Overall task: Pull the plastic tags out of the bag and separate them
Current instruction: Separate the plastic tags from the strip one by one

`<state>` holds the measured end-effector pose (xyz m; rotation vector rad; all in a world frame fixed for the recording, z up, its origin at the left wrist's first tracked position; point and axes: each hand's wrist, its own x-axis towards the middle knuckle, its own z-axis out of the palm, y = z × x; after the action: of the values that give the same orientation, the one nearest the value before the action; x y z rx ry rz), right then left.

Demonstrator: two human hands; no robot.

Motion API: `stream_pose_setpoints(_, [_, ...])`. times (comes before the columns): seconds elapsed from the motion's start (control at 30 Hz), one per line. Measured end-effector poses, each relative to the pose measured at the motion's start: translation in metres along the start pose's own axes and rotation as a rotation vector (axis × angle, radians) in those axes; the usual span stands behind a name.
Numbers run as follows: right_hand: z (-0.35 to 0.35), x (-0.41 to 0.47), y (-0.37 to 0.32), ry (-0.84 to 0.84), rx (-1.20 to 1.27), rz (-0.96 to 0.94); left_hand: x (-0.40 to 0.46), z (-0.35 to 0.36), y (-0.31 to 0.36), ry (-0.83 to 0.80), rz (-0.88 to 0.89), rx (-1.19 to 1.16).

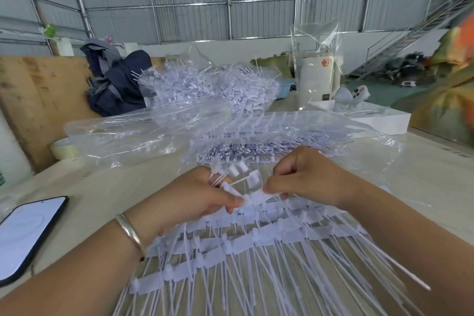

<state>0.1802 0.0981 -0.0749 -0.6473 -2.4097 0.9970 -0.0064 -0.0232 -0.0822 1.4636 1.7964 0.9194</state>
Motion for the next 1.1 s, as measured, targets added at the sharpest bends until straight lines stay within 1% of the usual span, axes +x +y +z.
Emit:
stream_pose_setpoints(0.07, [0.004,0.002,0.001,0.069,-0.096,0.010,0.006,0.006,0.000,0.194,-0.045,0.131])
stream_pose_setpoints(0.1, [0.007,0.002,0.000,0.120,-0.174,0.008,0.009,0.009,-0.001,0.257,-0.053,0.155])
stream_pose_setpoints(0.2, [0.018,0.001,-0.008,0.266,-0.460,-0.005,0.013,0.015,-0.002,0.358,-0.065,0.228])
stream_pose_setpoints(0.27, [0.021,0.001,-0.012,0.317,-0.557,-0.009,0.014,0.017,-0.003,0.400,-0.061,0.267])
stream_pose_setpoints(0.37, [0.021,0.002,-0.014,0.330,-0.580,0.013,0.016,0.022,-0.002,0.461,-0.045,0.345])
stream_pose_setpoints(0.47, [0.021,0.000,-0.017,0.311,-0.598,0.008,0.017,0.029,-0.001,0.532,-0.012,0.506])
stream_pose_setpoints(0.5, [0.020,-0.002,-0.019,0.298,-0.581,0.009,0.015,0.028,-0.002,0.569,-0.013,0.571])
stream_pose_setpoints(0.57, [0.014,-0.006,-0.021,0.278,-0.469,-0.010,0.013,0.014,-0.007,0.631,-0.063,0.687])
stream_pose_setpoints(0.6, [0.010,-0.007,-0.021,0.283,-0.392,-0.031,0.013,0.004,-0.011,0.646,-0.105,0.682])
stream_pose_setpoints(0.63, [0.006,-0.007,-0.019,0.306,-0.315,-0.051,0.013,-0.005,-0.017,0.650,-0.133,0.620])
stream_pose_setpoints(0.7, [-0.002,-0.002,-0.012,0.390,-0.207,-0.069,0.014,-0.012,-0.021,0.603,-0.131,0.407])
stream_pose_setpoints(0.77, [-0.004,0.003,-0.001,0.427,-0.215,-0.066,0.015,-0.007,-0.015,0.497,-0.074,0.162])
stream_pose_setpoints(0.8, [-0.003,0.005,0.004,0.420,-0.250,-0.062,0.015,-0.003,-0.011,0.453,-0.049,0.077])
stream_pose_setpoints(0.87, [0.001,0.007,0.013,0.389,-0.286,-0.065,0.014,0.004,-0.008,0.414,-0.030,-0.002])
stream_pose_setpoints(1.03, [0.011,0.007,0.013,0.303,-0.223,-0.137,0.011,0.000,-0.014,0.490,-0.086,-0.102])
stream_pose_setpoints(1.1, [0.018,0.007,0.009,0.222,-0.251,-0.155,0.008,-0.001,-0.013,0.465,-0.090,-0.170])
